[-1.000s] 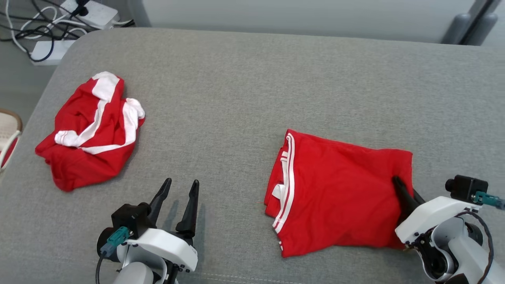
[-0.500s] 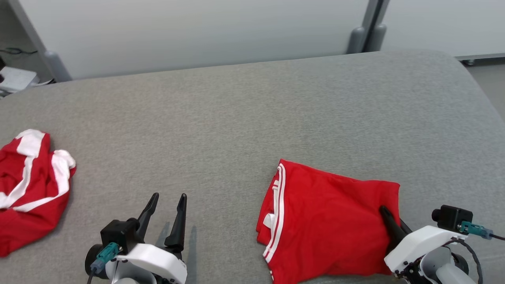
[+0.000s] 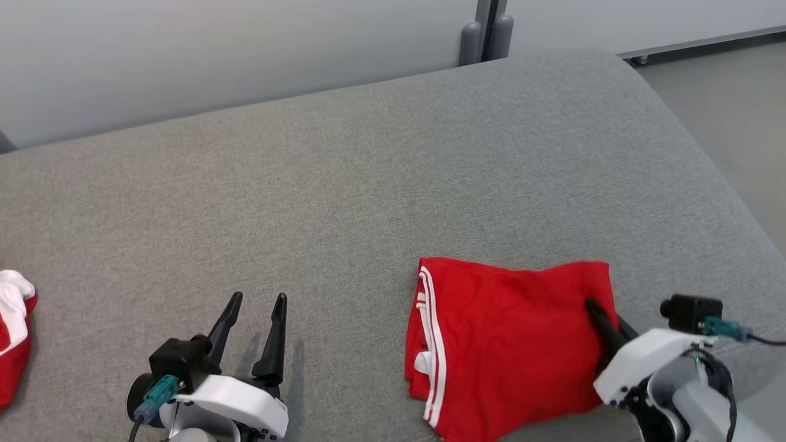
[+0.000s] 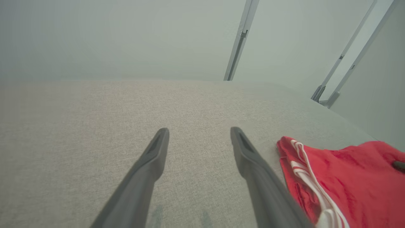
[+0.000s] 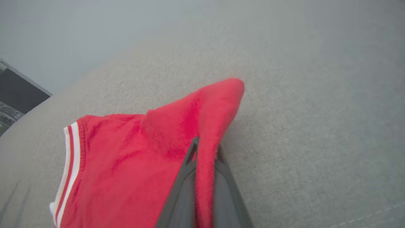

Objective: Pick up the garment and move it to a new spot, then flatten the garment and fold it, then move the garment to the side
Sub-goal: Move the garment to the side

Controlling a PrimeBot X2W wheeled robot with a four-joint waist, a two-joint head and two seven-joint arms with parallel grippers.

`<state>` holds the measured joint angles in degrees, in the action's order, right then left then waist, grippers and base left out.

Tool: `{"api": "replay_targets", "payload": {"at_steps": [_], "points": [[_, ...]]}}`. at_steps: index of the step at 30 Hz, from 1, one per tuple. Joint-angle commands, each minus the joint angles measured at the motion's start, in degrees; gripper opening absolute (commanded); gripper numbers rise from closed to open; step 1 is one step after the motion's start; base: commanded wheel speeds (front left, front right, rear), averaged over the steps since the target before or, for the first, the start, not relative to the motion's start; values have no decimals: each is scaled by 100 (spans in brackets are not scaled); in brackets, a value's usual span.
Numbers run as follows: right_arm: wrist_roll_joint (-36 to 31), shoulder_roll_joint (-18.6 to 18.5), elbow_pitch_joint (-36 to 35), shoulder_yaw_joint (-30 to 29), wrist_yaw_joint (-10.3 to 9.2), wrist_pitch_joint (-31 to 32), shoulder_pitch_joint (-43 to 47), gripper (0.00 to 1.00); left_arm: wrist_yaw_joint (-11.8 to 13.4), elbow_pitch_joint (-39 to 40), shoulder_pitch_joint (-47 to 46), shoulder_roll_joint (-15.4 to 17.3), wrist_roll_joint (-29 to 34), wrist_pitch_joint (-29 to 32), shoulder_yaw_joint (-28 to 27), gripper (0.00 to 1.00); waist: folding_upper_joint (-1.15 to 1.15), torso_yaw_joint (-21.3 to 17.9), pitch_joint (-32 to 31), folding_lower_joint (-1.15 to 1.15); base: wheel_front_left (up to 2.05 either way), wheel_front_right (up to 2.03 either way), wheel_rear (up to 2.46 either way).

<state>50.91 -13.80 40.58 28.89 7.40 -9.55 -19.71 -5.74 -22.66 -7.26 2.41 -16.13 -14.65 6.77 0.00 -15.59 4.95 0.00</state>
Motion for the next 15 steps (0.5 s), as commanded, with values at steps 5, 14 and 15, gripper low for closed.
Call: {"api": "replay_targets", "payload": {"at_steps": [5,14,15], "points": [[-549,-191,360,87,9,-241,-1057,0,-51,321,-311,47,140,-35,-167,100,0,266,364,0,0,0,0],[-1346,-768,1944,-841,9,-503,-2497,0,-114,766,-506,47,332,-35,-140,100,0,879,909,0,0,0,0],[-1445,-849,2103,-968,9,-518,-2647,0,-121,792,-527,47,359,-35,-134,100,0,937,975,0,0,0,0]]}}
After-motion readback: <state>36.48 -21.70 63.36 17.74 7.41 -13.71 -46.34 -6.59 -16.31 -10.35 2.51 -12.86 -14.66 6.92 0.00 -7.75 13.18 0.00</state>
